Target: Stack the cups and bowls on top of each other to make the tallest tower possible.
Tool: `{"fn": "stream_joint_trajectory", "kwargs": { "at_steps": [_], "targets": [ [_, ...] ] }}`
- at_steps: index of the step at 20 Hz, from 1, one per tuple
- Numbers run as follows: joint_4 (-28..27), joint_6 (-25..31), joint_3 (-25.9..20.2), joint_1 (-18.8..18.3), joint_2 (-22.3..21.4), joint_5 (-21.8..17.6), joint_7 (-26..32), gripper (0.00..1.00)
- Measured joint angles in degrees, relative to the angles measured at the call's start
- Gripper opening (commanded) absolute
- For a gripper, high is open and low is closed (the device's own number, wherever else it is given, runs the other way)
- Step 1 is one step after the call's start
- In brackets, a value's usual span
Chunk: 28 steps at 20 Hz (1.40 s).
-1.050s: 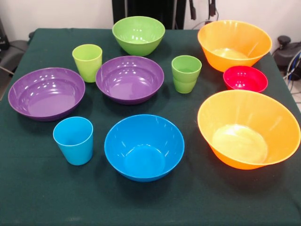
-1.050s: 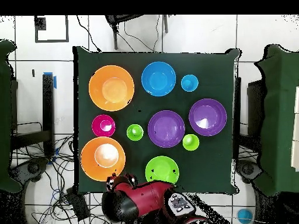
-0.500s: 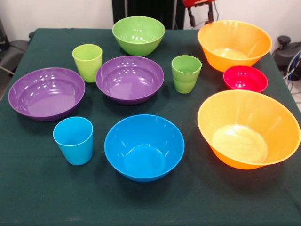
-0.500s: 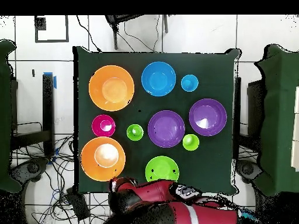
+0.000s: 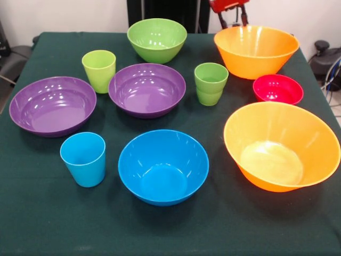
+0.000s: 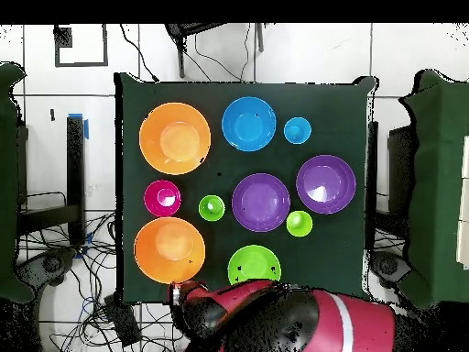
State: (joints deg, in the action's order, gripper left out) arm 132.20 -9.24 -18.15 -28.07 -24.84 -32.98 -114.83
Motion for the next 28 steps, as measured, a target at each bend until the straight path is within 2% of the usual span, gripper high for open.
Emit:
{"fn": "stream_joint_trajectory", "kwargs": {
  "at_steps": [16, 28],
  "targets": [
    [-1.80, 0.00, -4.07, -1.76, 3.85, -0.99, 0.00, 1.00],
    [-2.37, 0.01, -4.74, -2.15, 3.98, -1.12, 0.00, 1.00]
  ]
}}
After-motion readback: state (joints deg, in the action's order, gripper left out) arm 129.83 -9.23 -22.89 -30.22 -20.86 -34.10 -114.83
